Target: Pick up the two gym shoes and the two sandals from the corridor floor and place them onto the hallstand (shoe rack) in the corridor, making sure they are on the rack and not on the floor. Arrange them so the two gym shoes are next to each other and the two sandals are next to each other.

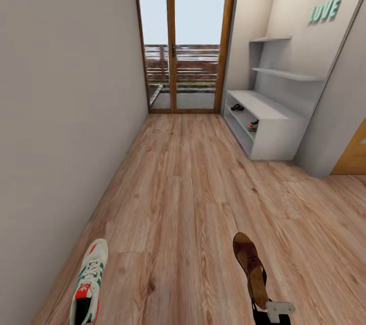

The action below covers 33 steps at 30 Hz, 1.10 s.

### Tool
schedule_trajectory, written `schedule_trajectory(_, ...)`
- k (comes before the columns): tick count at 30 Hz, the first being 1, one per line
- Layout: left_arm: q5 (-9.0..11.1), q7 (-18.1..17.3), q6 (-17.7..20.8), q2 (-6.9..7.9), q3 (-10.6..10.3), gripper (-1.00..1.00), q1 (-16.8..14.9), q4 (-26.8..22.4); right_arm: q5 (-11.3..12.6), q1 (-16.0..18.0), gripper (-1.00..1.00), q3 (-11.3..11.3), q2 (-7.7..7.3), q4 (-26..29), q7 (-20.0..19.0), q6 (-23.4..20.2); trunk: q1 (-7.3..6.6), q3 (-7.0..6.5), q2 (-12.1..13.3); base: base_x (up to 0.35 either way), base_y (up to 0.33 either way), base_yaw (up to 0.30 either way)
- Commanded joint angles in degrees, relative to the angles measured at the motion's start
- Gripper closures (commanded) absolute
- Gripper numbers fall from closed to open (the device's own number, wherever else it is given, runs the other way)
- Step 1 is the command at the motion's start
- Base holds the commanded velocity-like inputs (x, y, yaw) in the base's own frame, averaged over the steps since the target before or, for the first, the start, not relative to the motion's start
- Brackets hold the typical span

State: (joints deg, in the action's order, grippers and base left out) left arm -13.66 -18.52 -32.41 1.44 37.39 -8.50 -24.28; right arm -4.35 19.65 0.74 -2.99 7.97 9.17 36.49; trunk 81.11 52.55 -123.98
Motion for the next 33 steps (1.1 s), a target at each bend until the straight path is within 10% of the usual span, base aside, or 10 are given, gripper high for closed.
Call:
schedule_trajectory(1,-0.5,-0.3,-0.3,-0.03,0.5,1.0,-0.1,0.0,-0.5,0.0,1.0,0.1,0.0,0.0,0.5,0.1,0.02,0.05,0.0,0.34,0.0,0.0)
schedule_trajectory(33,-0.5,-0.3,-0.3,-0.09,0.5,1.0,-0.1,0.0,-0.4,0.0,1.0,0.1,-0.08,0.0,0.6,0.1,0.02,0.05,0.0,0.34,0.0,0.0)
